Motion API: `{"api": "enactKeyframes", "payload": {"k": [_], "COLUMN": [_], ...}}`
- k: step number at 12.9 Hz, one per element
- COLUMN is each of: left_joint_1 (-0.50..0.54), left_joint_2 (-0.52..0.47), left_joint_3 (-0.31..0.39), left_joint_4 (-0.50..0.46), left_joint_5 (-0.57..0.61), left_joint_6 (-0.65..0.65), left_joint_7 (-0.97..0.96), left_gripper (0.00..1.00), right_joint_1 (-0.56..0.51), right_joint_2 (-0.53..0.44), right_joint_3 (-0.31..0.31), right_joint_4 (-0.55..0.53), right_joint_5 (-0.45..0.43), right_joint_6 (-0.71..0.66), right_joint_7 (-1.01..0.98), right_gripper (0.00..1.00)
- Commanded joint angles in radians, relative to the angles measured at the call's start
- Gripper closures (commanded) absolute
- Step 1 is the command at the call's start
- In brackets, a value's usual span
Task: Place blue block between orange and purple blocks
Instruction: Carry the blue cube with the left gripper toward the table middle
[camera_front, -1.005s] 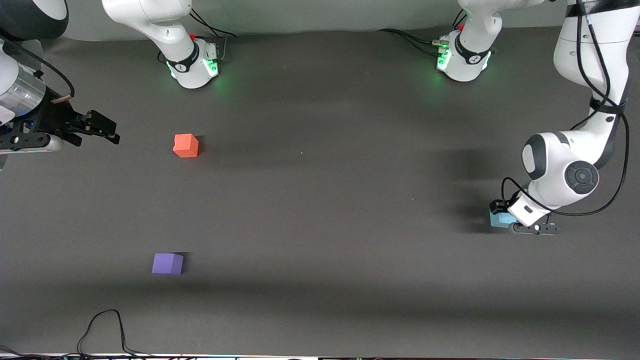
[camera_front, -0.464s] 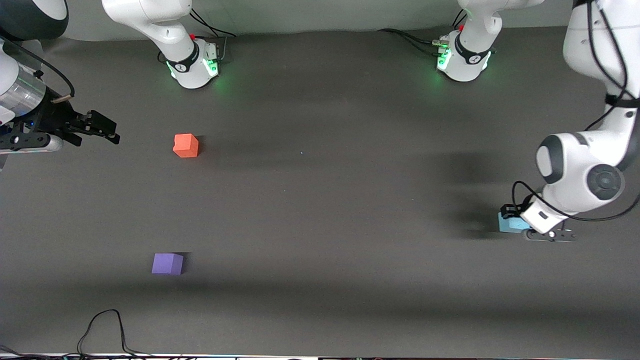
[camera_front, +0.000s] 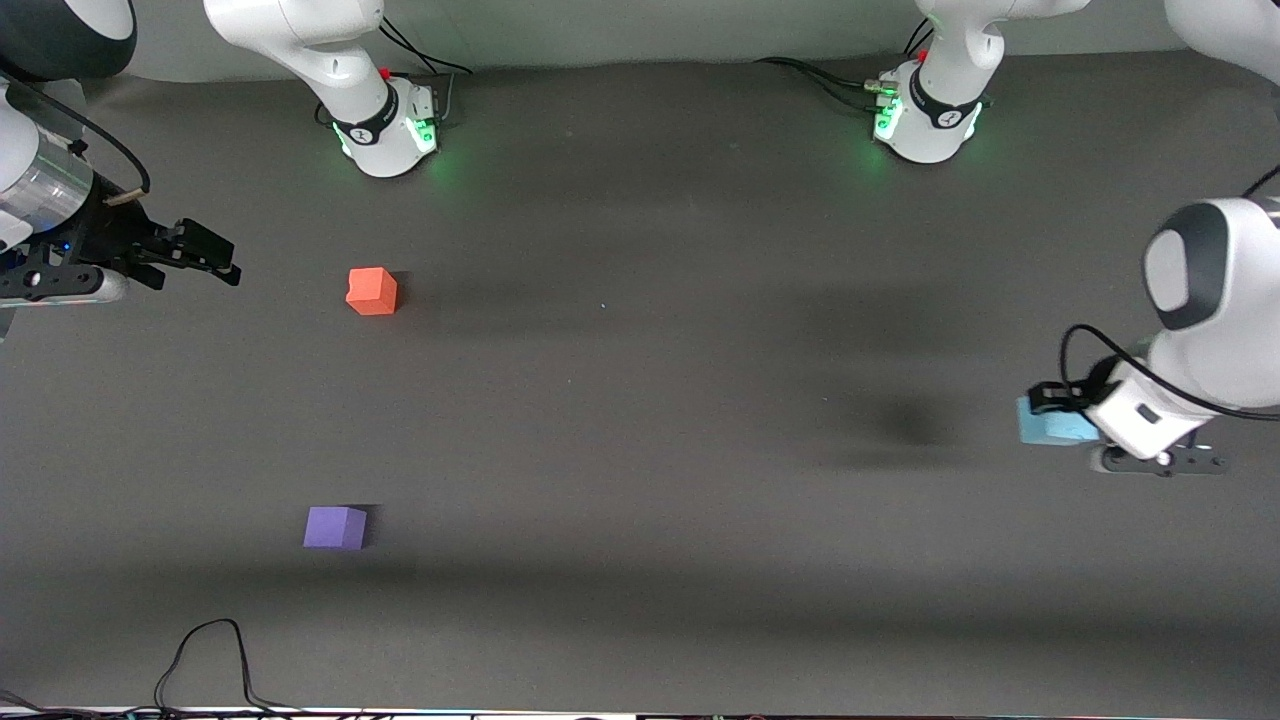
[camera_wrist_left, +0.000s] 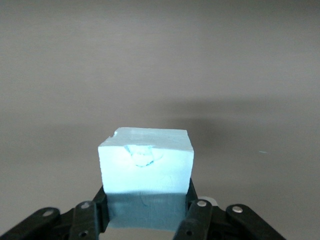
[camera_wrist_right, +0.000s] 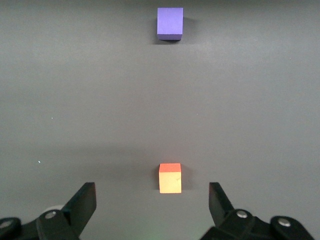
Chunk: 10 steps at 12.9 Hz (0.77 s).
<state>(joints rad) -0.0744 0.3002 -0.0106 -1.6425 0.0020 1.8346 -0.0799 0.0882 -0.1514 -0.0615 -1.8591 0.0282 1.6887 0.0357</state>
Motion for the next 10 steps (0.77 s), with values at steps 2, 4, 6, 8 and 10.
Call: {"api": "enactKeyframes", "payload": {"k": [2,4,6,8,10], "left_joint_1": [-0.229,-0.368,-0.526,-0.637,-0.721], "left_joint_2": [0.029,0.078,0.138,0.235,0.334], "left_joint_3": [-0.038,-0.057,-0.057,-0.057,-0.057], "left_joint_4": [0.142,0.209,0.272,0.36,0.383], "left_joint_5": [0.0,0.015,0.015,0.042,0.064], "left_joint_6": [-0.069,-0.069,-0.054,-0.046,0.022], "left_joint_7": [-0.364,-0.599,-0.757,-0.852,-0.894], "left_gripper": [0.61,0.6,0.6,0.6,0.6], "right_joint_1": [0.004,0.002,0.002,0.002,0.002], "right_joint_2": [-0.004,-0.004,-0.002,-0.002,0.0], "right_joint_3": [-0.008,-0.009,-0.009,-0.009,-0.009], "right_joint_4": [0.008,0.008,0.008,0.008,0.008], "right_joint_5": [0.016,0.016,0.016,0.016,0.016], "right_joint_6": [-0.01,-0.01,-0.01,-0.01,-0.009], "right_joint_7": [-0.023,-0.023,-0.023,-0.023,-0.023], "right_gripper": [0.0,0.0,0.0,0.0,0.0]}}
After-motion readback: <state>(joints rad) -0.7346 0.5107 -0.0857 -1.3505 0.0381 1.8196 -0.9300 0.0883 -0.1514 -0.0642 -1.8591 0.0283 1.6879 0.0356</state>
